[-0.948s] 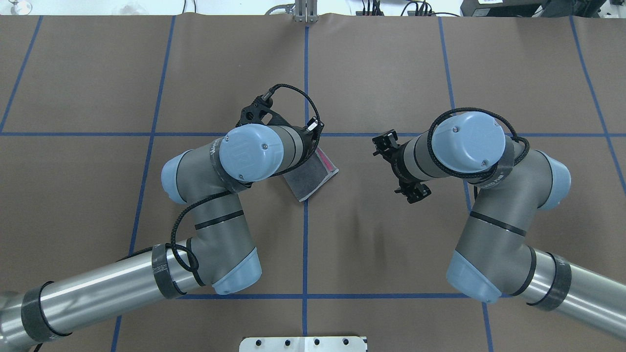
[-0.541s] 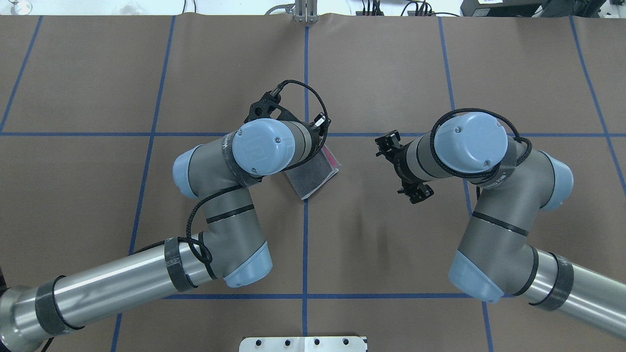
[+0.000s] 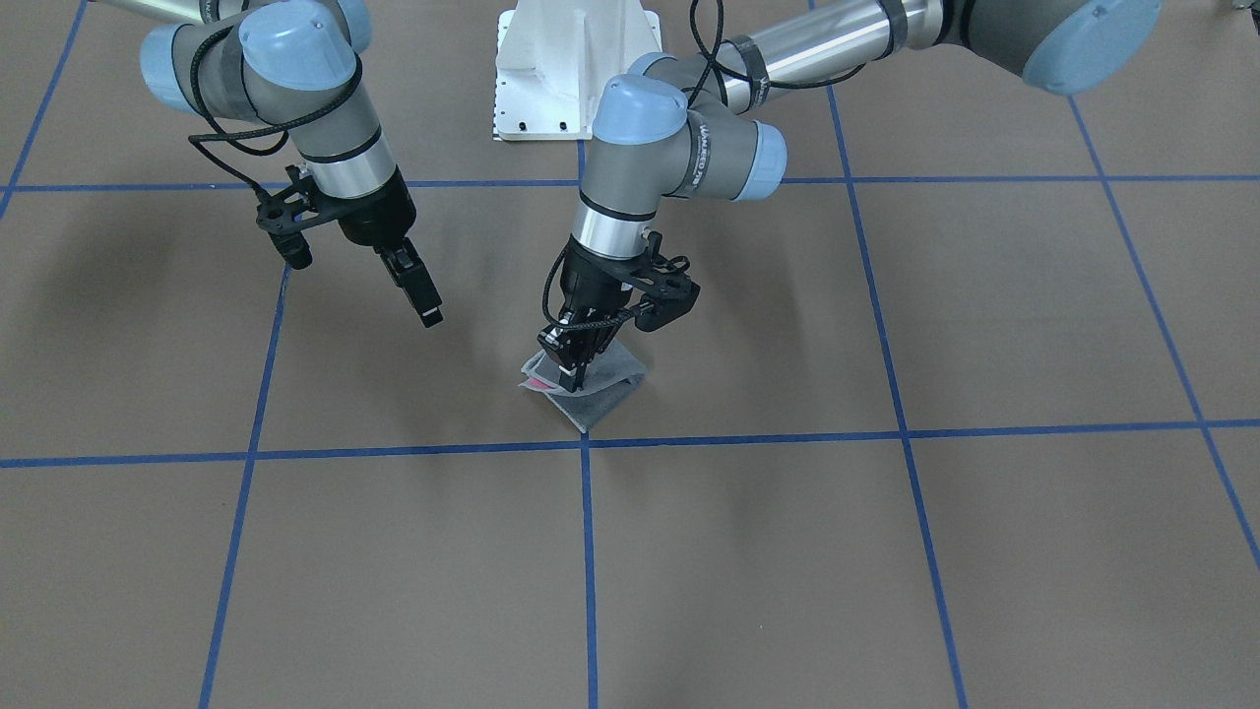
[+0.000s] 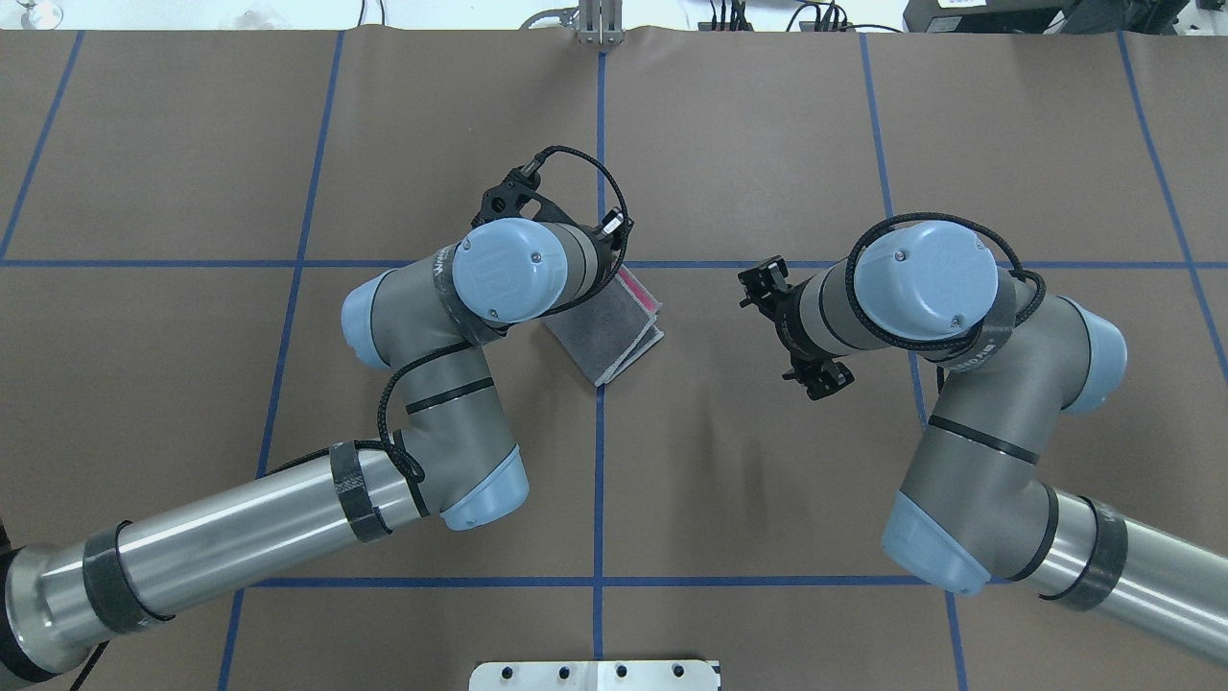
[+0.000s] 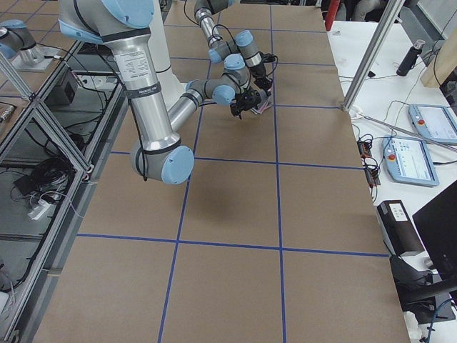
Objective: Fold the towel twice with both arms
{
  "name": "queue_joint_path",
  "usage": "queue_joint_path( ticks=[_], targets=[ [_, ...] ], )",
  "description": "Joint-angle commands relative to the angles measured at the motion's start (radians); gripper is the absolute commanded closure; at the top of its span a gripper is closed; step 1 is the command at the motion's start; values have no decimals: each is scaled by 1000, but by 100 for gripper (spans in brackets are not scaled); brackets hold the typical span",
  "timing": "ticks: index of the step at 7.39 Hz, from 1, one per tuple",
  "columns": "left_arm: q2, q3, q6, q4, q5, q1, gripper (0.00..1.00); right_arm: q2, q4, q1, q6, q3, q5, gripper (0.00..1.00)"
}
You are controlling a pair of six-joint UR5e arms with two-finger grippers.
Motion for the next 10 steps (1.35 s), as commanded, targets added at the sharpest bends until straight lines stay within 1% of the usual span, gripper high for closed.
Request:
queue_joint_path(
  ticks=[1, 2, 3, 4, 5, 6, 8, 9, 10],
  targets=[
    [-8, 8, 16, -8, 0, -17, 0, 1, 0, 0, 0, 1, 0, 0],
    [-14, 6, 18, -8, -2, -19, 0, 2, 0, -2, 0, 1, -2, 0],
    [-14, 2, 18, -9, -29, -20, 0, 7, 0, -6, 0, -2, -6, 0],
    [-8, -11, 21, -11, -87, -25, 0, 20, 6, -9, 4, -19, -9, 0],
    [12, -33, 21, -11, -100, -28, 0, 33, 11, -9, 9, -32, -11, 0],
    [36, -70, 21, -8, -103, -29, 1, 54, 12, -9, 11, -44, -22, 0],
    [155, -223, 21, 8, -150, -43, 1, 125, 34, -11, 11, -111, -69, 0],
    [206, -272, 22, 8, -156, -52, 1, 128, 145, -12, 8, -168, -106, 0],
    [231, -288, 22, 8, -216, -83, 1, 128, 279, -12, -2, -233, -123, 0]
  ],
)
